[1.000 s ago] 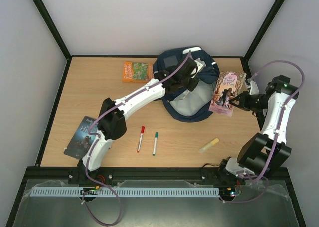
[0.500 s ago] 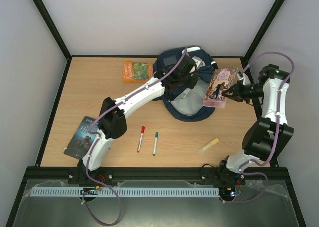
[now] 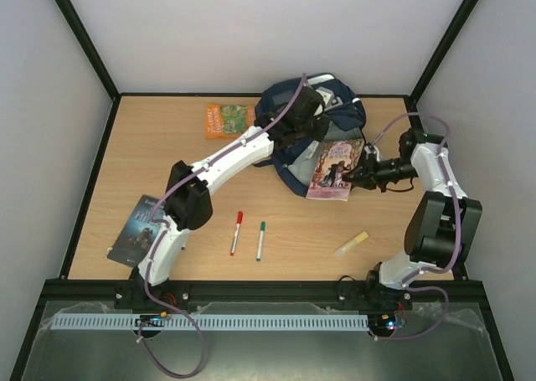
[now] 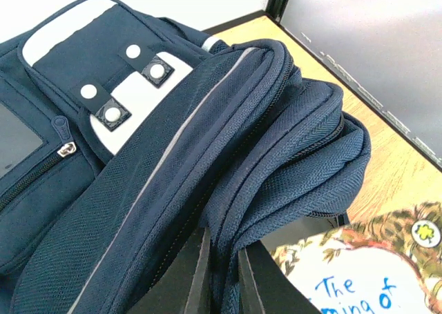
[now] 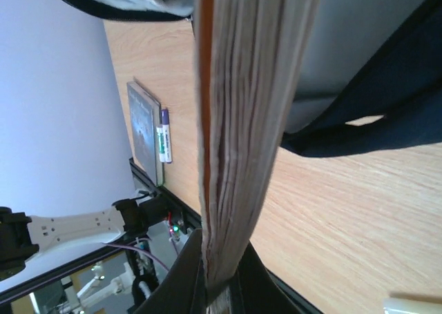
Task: Pack the student bag
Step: Place the book in the student bag.
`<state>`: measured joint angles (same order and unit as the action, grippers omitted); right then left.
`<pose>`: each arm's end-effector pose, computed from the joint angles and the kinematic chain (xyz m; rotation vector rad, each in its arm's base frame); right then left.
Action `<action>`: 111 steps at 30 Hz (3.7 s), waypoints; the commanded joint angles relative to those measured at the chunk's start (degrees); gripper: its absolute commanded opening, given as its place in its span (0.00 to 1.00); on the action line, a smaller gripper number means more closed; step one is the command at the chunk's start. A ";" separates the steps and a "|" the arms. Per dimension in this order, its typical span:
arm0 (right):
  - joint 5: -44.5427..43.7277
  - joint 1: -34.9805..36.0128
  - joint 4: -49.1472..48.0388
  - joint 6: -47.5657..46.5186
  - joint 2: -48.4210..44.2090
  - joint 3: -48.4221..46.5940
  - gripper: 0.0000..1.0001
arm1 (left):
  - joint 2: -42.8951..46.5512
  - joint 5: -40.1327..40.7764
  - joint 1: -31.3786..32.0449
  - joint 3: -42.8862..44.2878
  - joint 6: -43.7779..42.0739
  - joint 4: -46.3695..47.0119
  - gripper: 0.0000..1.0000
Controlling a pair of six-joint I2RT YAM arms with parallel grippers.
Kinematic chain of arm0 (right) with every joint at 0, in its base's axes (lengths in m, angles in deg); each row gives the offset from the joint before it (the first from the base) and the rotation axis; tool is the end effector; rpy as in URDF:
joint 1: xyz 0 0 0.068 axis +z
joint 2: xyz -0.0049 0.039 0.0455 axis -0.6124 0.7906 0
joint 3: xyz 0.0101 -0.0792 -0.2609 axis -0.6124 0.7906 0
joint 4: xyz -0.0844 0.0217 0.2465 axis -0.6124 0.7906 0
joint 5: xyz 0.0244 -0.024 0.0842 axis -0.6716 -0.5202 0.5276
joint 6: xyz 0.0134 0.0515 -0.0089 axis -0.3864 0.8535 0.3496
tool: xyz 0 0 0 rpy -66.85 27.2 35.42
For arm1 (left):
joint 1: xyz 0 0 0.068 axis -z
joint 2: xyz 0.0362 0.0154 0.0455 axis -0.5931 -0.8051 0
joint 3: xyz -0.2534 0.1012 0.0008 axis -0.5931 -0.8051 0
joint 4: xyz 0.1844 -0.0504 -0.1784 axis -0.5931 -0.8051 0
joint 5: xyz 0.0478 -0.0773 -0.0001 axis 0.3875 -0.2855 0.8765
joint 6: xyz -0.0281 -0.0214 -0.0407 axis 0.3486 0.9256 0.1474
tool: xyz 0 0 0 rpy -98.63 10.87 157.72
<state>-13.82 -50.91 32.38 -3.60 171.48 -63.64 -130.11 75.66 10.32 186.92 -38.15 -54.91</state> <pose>0.2846 -0.0377 0.2578 0.0139 2.5879 1.2013 0.3687 -0.3882 0.3171 0.5641 2.0135 -0.5866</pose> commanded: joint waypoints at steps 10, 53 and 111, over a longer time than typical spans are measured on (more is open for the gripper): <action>0.98 2.24 -2.87 4.46 -0.36 1.49 0.01 | 4.29 -2.95 -0.73 3.51 1.06 5.27 0.02; -5.44 12.00 -27.29 19.24 32.00 -14.39 0.08 | 10.08 -1.73 4.18 3.66 -0.58 -0.41 0.02; -52.59 40.04 -67.41 -35.92 -5.80 29.41 0.42 | 18.16 -14.89 -1.35 -12.70 3.01 -5.80 0.02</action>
<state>-62.26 -11.15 -32.23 -37.28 163.33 -35.97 -116.91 62.15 9.27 173.35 -36.62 -63.04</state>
